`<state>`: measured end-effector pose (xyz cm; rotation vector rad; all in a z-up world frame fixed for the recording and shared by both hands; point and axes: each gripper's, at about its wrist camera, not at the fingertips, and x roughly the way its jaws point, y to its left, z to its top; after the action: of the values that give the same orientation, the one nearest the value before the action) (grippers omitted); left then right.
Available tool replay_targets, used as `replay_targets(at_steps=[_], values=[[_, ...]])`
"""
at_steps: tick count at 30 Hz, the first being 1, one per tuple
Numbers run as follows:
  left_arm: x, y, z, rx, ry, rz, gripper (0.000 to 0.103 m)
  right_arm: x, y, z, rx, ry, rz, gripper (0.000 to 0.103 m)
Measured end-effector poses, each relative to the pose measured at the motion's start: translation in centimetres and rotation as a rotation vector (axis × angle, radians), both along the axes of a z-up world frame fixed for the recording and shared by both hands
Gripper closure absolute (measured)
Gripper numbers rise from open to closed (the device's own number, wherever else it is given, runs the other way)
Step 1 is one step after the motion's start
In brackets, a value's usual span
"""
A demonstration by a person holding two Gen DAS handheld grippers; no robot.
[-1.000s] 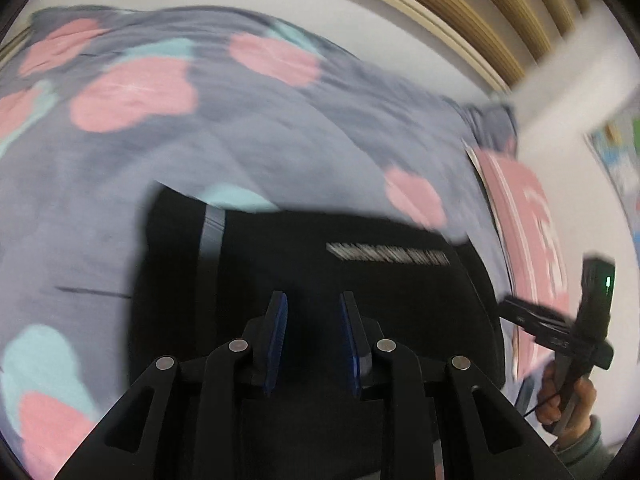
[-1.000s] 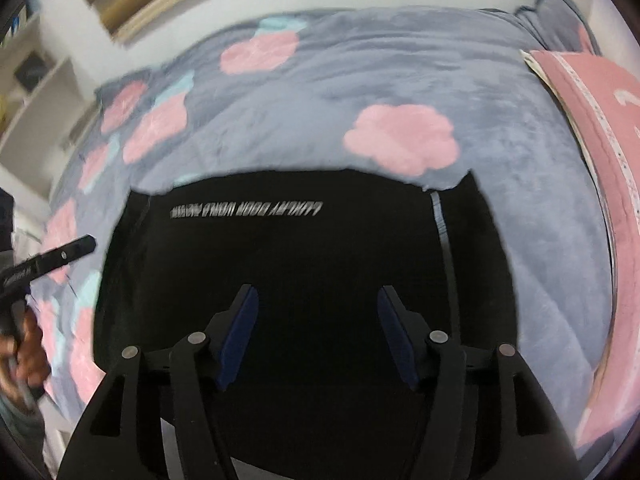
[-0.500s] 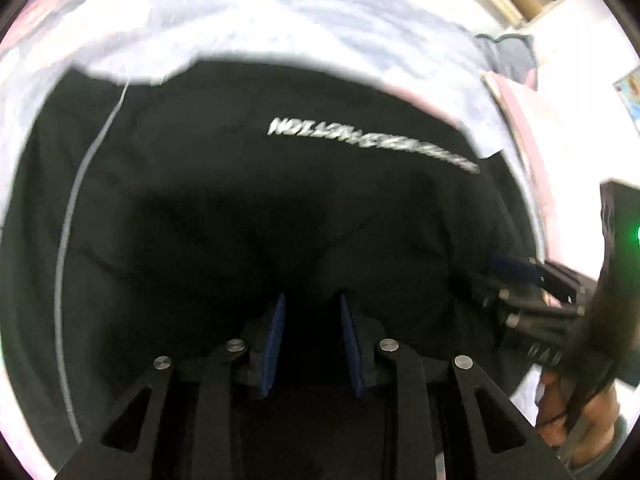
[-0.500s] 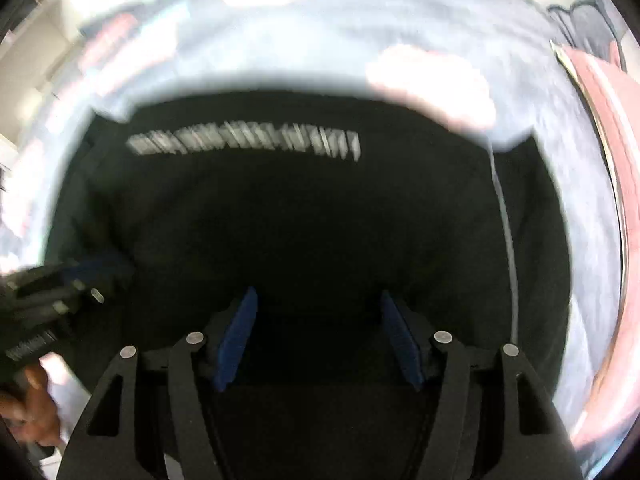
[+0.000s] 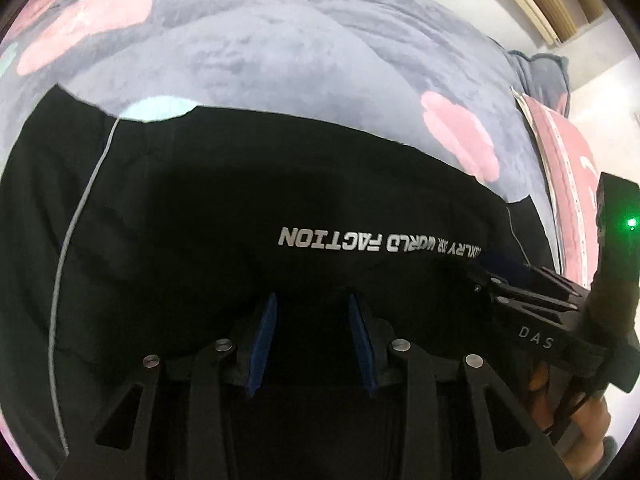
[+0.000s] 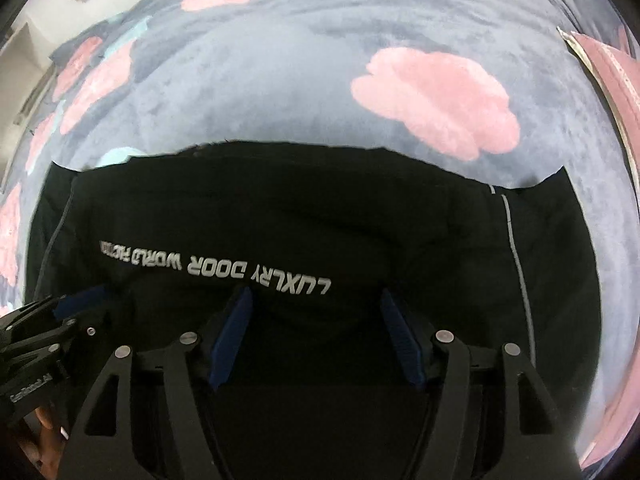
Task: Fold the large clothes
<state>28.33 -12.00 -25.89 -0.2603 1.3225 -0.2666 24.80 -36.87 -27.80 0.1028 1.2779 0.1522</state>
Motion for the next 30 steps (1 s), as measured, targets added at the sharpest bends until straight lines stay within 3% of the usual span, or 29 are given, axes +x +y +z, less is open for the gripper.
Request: replay_targets(at_steps=[4,6,9,11,13,15,20,24,30], values=[[-2.6,0.4,3.3,-0.024,-0.051,-0.034,0.065,-4.2,-0.7,4.2,0.066,-0.074,0.033,0.034],[-4.6,0.8,4.9,-0.057,-0.08,-0.053,0.065,-7.0,-0.5,5.9,0.051,-0.107,0.062,0.034],[-7.6,1.9,6.4,-0.047,-0.097,-0.074,0.063,-10.8,0.2,7.2,0.028,-0.116,0.099,0.034],[-9.4,2.5,6.4,-0.066,-0.088,-0.085,0.056,-12.7,1.0,7.1,0.014,-0.109,0.116,0.034],[-10.7,3.2,5.4,-0.088,-0.05,-0.072,0.041,-13.6,1.4,5.1,-0.013,-0.063,0.121,0.034],[-12.0,3.7,3.3,-0.077,0.0,-0.049,0.04,-14.3,1.8,2.6,-0.036,-0.021,0.104,0.034],[-12.2,2.5,-0.7,-0.005,-0.011,-0.079,0.037,-14.0,2.3,0.4,-0.048,0.029,0.083,0.032],[-12.6,1.9,-0.8,-0.008,-0.037,-0.074,0.029,-14.5,2.4,0.4,-0.054,0.008,0.078,0.031],[-13.7,1.9,-0.3,-0.039,-0.078,-0.043,0.026,-15.9,2.7,0.4,-0.097,-0.066,0.02,0.015]])
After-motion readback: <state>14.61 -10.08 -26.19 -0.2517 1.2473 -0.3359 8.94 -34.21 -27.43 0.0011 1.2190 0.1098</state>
